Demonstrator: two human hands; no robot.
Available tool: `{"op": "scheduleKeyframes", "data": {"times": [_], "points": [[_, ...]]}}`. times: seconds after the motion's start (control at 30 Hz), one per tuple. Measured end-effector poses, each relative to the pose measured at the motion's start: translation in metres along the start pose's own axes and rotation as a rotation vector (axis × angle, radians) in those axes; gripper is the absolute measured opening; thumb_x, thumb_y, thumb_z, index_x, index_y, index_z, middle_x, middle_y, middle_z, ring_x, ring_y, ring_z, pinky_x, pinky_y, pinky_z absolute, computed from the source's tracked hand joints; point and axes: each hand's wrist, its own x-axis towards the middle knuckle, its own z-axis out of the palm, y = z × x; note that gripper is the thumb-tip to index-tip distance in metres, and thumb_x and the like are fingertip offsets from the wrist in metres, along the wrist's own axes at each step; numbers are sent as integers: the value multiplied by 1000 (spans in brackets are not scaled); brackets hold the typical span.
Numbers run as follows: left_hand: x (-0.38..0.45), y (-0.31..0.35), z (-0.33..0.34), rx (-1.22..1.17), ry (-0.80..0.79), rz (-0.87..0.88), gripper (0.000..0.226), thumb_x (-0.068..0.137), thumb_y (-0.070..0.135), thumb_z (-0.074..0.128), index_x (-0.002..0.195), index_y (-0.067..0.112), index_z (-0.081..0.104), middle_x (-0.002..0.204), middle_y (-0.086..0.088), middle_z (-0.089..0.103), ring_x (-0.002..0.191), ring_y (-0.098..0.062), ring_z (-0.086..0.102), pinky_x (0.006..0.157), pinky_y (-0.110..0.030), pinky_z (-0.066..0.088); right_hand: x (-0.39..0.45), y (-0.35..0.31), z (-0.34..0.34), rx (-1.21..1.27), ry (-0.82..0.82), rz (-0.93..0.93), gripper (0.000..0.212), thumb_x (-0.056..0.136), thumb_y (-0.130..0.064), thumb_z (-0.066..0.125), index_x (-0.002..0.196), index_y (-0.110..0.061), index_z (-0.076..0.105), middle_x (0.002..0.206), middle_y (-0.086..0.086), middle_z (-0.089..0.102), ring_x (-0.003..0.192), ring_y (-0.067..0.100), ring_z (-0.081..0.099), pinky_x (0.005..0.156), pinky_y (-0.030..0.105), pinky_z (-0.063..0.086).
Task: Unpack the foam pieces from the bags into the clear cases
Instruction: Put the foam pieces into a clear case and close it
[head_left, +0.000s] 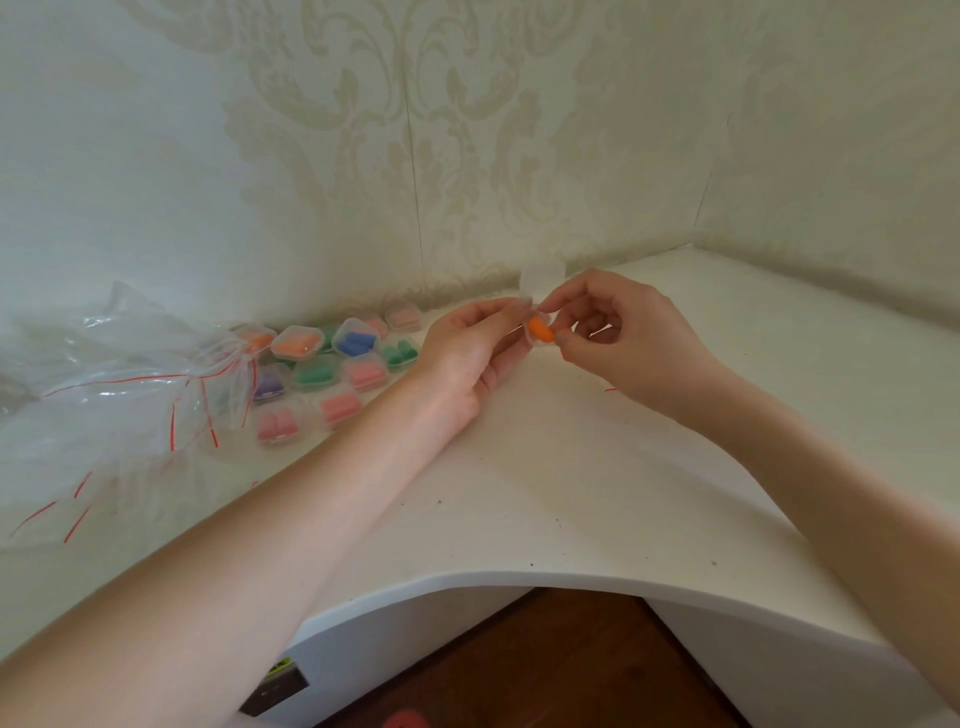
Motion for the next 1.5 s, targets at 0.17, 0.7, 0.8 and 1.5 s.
{"op": "scheduleKeyframes", "data": {"times": [0.17,0.7,0.8,1.5], "points": [[-3,1,0,32,-65,-30,4,84,4,65,86,6,63,80,-11,72,75,-18,70,76,-29,58,1,3,2,4,22,15,14,83,-21,71,95,-21,65,76,-10,61,62,5,51,45,9,39],[-8,-5,6,232,-101,31,14,85,-2,62,93,9,60,89,-10,67,74,-18,66,84,-34,56,1,7,5,40,102,214,16,78,-18,73,89,-18,61,73,0,71,58,-1,60,50,12,42],[-6,-5,4,244,-88,47,12,84,1,66,90,10,60,82,-6,68,72,-16,67,79,-30,58,1,4,5,35,74,166,17,77,-13,73,90,-14,62,72,0,72,58,-2,62,45,6,37],[-10,2,4,77,-125,-35,8,87,4,61,93,1,65,75,-8,71,69,-13,70,67,-19,56,2,5,-1,-88,294,-62,10,80,-26,73,75,-21,65,79,-8,56,64,4,43,60,17,46]]}}
